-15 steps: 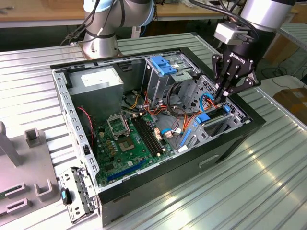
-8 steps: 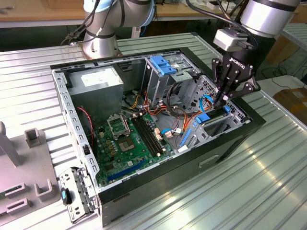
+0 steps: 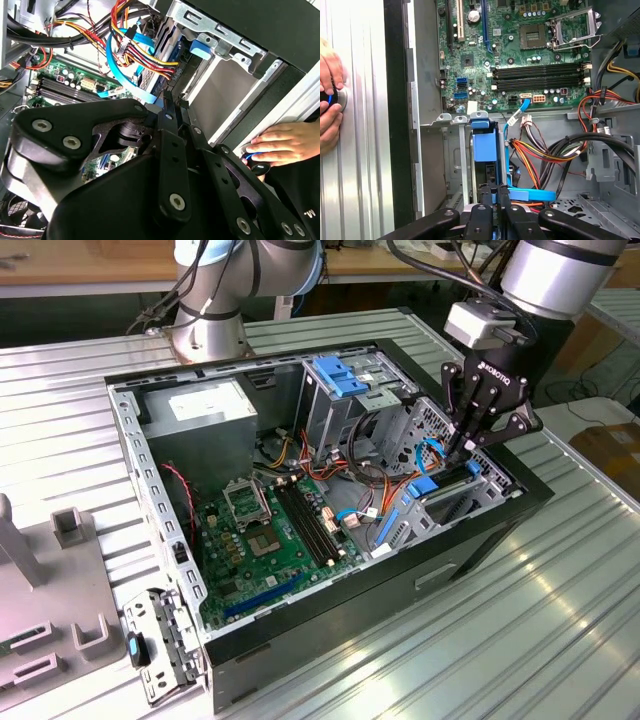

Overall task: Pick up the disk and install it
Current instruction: 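Insert the second disk wire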

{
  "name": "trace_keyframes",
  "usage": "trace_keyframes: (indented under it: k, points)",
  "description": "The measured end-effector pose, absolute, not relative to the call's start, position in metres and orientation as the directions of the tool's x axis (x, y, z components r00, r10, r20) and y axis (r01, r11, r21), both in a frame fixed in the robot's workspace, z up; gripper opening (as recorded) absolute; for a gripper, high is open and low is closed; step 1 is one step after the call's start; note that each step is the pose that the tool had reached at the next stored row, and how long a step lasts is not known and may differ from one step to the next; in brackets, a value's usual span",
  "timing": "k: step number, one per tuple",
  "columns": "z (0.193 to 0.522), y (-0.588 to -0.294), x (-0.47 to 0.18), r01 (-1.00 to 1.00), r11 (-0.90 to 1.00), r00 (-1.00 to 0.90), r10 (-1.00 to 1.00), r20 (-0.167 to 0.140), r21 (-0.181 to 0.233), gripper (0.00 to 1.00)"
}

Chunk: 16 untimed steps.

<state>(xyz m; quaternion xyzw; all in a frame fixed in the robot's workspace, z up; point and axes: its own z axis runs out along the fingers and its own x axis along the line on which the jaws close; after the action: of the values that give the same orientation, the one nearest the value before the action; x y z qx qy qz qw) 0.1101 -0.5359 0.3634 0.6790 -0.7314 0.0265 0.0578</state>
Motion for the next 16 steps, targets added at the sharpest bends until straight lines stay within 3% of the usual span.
trace_keyframes:
  k: [7,12,16]
  points:
    - [0.363,-0.536,0.110,-0.996,0.076,-0.071,-0.990,0.120,0.039,0.16]
    - [0.363,-0.536,0.104,-0.997,0.075,-0.073,-0.990,0.117,0.014,0.16]
    - [0.363,-0.536,0.097,-0.996,0.075,-0.080,-0.991,0.108,-0.049,0.16]
